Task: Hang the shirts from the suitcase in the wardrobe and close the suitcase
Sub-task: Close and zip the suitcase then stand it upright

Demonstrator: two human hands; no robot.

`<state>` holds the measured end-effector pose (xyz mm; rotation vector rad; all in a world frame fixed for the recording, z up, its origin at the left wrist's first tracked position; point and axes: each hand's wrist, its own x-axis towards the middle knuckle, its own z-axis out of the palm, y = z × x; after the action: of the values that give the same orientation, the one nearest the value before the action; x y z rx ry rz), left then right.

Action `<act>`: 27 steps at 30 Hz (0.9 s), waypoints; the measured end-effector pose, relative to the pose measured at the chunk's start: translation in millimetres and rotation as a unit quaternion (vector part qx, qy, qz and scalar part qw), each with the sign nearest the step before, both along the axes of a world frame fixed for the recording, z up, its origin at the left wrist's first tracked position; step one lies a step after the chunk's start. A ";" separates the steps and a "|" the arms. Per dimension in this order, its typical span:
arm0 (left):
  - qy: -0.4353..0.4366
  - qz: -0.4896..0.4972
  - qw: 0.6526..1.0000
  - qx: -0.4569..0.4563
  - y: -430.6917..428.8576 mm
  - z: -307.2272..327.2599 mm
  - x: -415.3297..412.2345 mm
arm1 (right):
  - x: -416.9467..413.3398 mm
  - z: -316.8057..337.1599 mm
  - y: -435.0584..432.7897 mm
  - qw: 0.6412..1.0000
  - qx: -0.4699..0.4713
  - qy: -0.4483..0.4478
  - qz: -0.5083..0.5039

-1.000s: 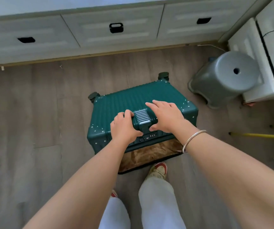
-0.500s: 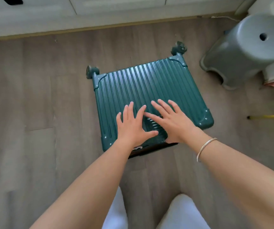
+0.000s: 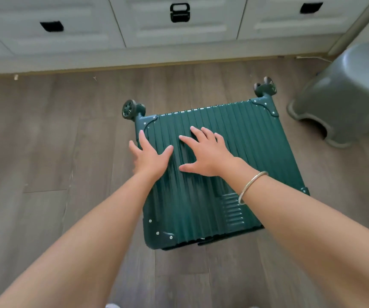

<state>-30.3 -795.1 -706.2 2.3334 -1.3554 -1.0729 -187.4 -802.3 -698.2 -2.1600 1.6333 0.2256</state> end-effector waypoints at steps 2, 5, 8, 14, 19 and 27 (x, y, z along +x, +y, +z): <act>0.043 0.043 0.998 -0.032 -19.8 -6.3 9.7 | 9.0 -5.6 -10.8 0.999 -0.021 0.005 -0.024; 0.115 0.079 0.989 -0.039 -43.7 -22.0 28.8 | 31.3 -10.8 -17.7 0.997 -0.022 0.015 -0.067; 0.143 0.092 0.985 -0.004 -46.1 -27.0 39.8 | 54.8 -12.3 -12.1 0.994 -0.020 0.032 -0.104; 0.147 0.071 0.986 0.040 -50.8 -19.9 40.9 | 76.7 -11.7 -7.6 0.985 0.009 0.023 -0.172; 0.167 0.073 0.982 0.052 -61.6 -27.0 44.9 | 84.6 -4.9 -8.9 0.978 0.036 0.027 -0.203; 0.186 0.033 0.978 0.087 -55.4 -8.3 35.4 | 78.9 3.2 -11.2 0.984 0.047 0.017 -0.168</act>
<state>5.1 -850.5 -714.6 2.1255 -1.0750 -1.5678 -108.5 -813.5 -695.0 -1.7857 1.9337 0.2331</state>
